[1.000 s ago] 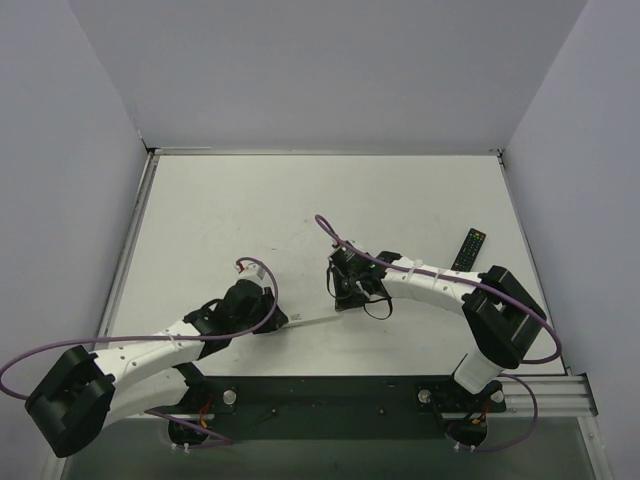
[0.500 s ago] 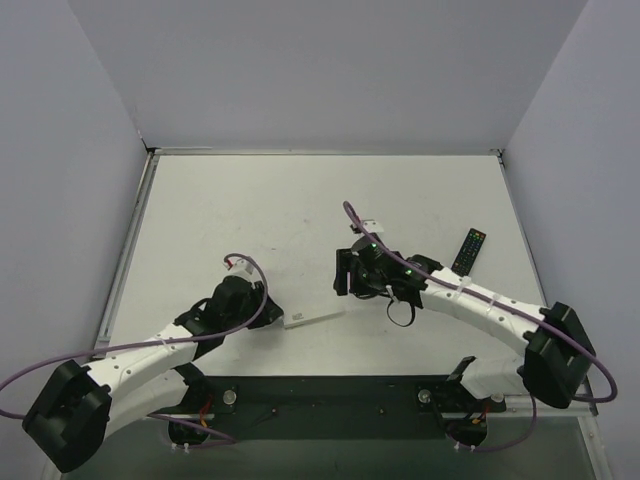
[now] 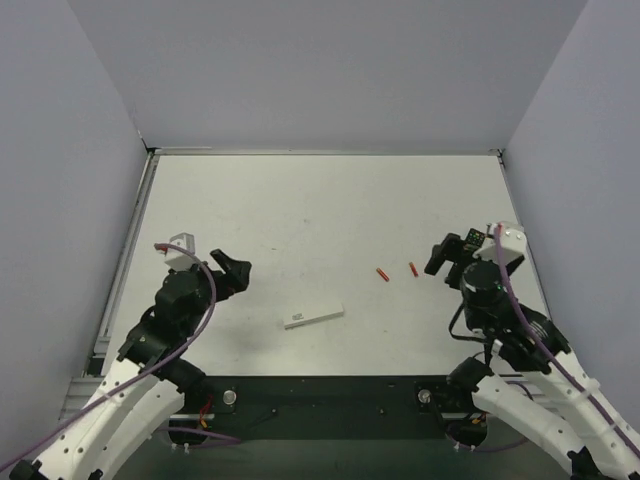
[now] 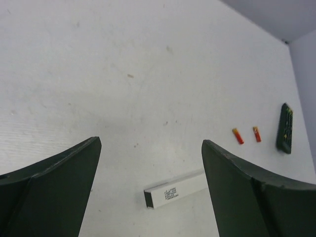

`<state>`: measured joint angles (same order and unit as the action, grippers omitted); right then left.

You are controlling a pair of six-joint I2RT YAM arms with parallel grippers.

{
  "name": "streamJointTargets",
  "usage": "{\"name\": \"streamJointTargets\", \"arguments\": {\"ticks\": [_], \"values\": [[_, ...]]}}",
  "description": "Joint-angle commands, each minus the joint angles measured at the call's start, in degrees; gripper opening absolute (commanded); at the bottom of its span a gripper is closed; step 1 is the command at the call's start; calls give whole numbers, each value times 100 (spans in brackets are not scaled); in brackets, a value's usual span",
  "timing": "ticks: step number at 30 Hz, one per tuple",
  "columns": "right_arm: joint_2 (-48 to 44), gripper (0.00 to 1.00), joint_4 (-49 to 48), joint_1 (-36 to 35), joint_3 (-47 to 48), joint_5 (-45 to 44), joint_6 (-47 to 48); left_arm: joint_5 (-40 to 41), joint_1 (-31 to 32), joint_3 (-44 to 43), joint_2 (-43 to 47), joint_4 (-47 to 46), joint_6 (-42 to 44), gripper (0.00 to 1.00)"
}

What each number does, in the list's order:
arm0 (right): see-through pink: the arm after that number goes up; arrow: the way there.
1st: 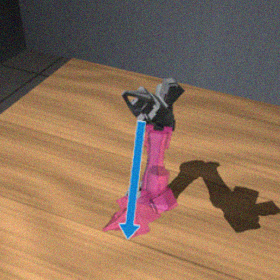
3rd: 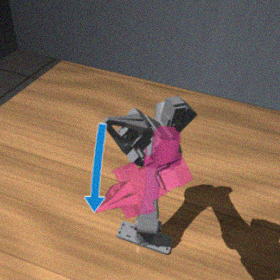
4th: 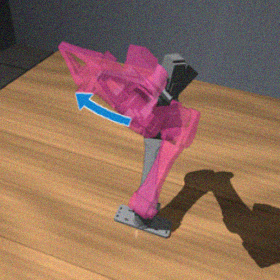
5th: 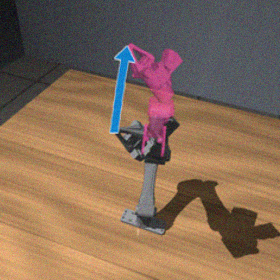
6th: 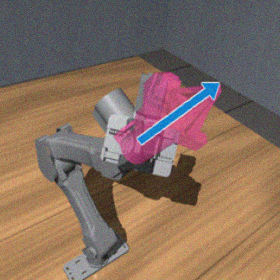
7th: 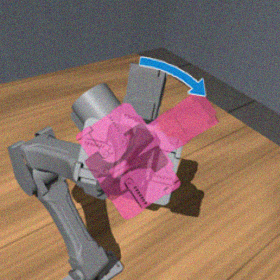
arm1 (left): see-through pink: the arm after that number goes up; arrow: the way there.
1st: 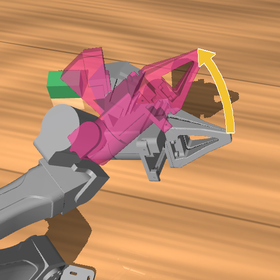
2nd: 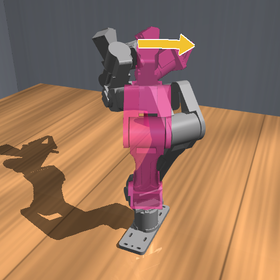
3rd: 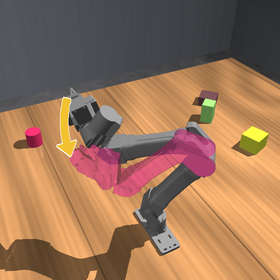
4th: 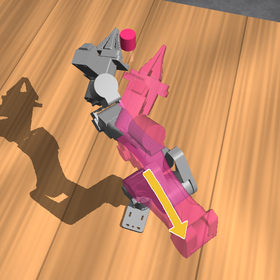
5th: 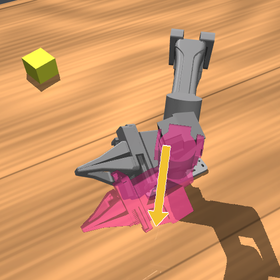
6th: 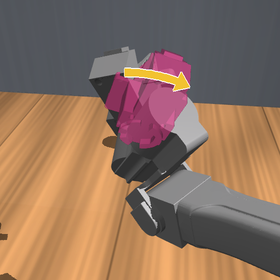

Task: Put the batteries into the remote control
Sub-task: Reset both arms

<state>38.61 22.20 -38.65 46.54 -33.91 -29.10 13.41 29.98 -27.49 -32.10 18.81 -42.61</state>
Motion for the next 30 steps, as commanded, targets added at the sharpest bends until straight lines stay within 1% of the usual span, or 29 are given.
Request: {"name": "streamJointTargets", "arguments": {"ticks": [1, 4, 5, 6, 8, 9, 10, 12, 14, 18, 23, 30], "values": [[-1012, 100, 426, 33, -163, -1556, 457, 1740, -45, -775, 1019, 738, 762, 94], [-1601, 100, 435, 33, -233, -1882, 704, 2235, -45, -899, 1828, 634, 1403, 94], [-1715, 100, 426, 42, -251, -2039, 756, 2541, -45, -882, 2047, 485, 1666, 94], [-1899, 100, 426, 33, -269, -2128, 809, 2674, -45, -838, 2458, 370, 1807, 94], [-2059, 100, 400, 33, -321, -2260, 950, 3077, -45, -636, 2865, 81, 2158, 94], [-2172, 100, 365, 33, -321, -2330, 1029, 3254, -45, -557, 3050, -8, 2204, 94], [-2217, 100, 321, 25, -339, -2348, 1186, 3334, -36, -487, 3426, -70, 2213, 94], [-2314, 100, 259, 25, -365, -2444, 1301, 3361, -36, -372, 3762, -202, 2476, 95], [-2349, 100, 145, 42, -426, -2497, 1485, 3457, -44, -529, 3632, 95, 2486, 95], [-2437, 100, -83, 25, -602, -2489, 1688, 3572, -45, -346, 3631, -8, 2617, 94], [-2385, 100, -180, 25, -690, -2427, 1759, 3195, -62, -222, 3641, -193, 3003, 95], [-2419, 100, -242, 25, -726, -2410, 1838, 2966, -124, -205, 3614, -167, 3180, 95]]}}
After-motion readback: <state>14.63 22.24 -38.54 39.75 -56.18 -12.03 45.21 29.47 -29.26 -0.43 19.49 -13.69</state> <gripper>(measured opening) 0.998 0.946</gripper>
